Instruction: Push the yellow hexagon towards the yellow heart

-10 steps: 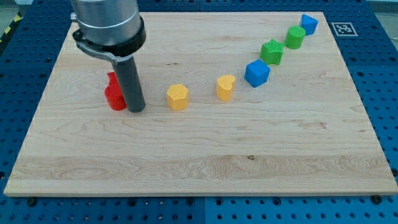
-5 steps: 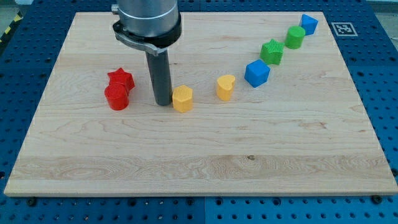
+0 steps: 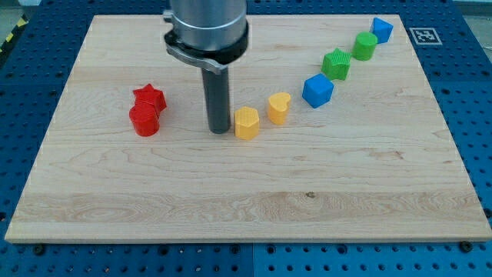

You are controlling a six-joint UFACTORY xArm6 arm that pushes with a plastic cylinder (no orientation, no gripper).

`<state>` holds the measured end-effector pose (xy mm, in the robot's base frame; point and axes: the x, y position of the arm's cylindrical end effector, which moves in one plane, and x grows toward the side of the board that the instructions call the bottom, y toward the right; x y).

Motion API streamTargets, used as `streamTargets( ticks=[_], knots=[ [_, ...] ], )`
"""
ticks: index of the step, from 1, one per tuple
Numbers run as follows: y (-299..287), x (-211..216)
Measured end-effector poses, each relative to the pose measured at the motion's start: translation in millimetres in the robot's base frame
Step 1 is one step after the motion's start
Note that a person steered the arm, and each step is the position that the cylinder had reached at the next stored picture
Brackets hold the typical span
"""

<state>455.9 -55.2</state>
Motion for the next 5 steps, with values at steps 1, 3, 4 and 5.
streamTargets(
  ticks=[1,3,4,5],
  knots=[
    [-22.0,-27.3],
    [-38.4,-37.3],
    [-31.2,-53.6],
    [-48.8,-85.4]
  ],
)
